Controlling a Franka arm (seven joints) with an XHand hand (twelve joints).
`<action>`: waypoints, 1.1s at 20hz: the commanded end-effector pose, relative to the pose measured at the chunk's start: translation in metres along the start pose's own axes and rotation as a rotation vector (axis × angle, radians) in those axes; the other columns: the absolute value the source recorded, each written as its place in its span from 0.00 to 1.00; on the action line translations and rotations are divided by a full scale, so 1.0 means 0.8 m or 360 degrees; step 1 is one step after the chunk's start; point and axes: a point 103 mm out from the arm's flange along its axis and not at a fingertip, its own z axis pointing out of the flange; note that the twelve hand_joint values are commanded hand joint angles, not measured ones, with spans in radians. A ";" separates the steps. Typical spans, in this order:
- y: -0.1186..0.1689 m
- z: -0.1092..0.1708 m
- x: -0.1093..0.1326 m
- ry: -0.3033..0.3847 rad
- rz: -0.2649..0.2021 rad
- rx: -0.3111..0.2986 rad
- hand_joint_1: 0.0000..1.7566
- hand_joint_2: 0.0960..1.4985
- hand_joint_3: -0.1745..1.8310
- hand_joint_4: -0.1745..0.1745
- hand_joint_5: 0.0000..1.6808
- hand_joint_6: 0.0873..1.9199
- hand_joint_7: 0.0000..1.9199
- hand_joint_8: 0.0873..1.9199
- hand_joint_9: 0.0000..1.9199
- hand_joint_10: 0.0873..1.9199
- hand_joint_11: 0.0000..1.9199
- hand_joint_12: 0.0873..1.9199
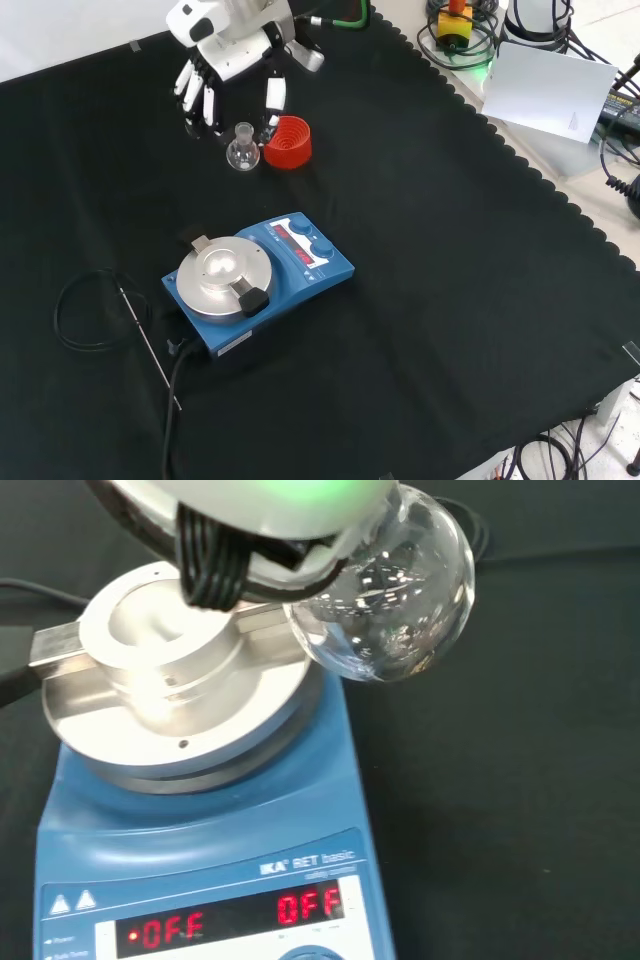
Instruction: Place the round-bottom flask on the heater.
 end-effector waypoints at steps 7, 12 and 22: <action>0.034 0.006 0.039 0.0019 -0.0090 -0.0019 0.63 0.40 0.46 1.00 0.70 0.43 0.31 0.33 0.41 0.26 0.27 0.66; 0.046 0.010 0.057 0.0018 -0.0123 -0.0036 0.63 0.40 0.46 1.00 0.70 0.43 0.31 0.33 0.41 0.26 0.27 0.66; 0.065 0.024 0.089 0.0029 -0.0137 -0.0067 0.63 0.40 0.46 1.00 0.70 0.43 0.31 0.33 0.41 0.26 0.27 0.66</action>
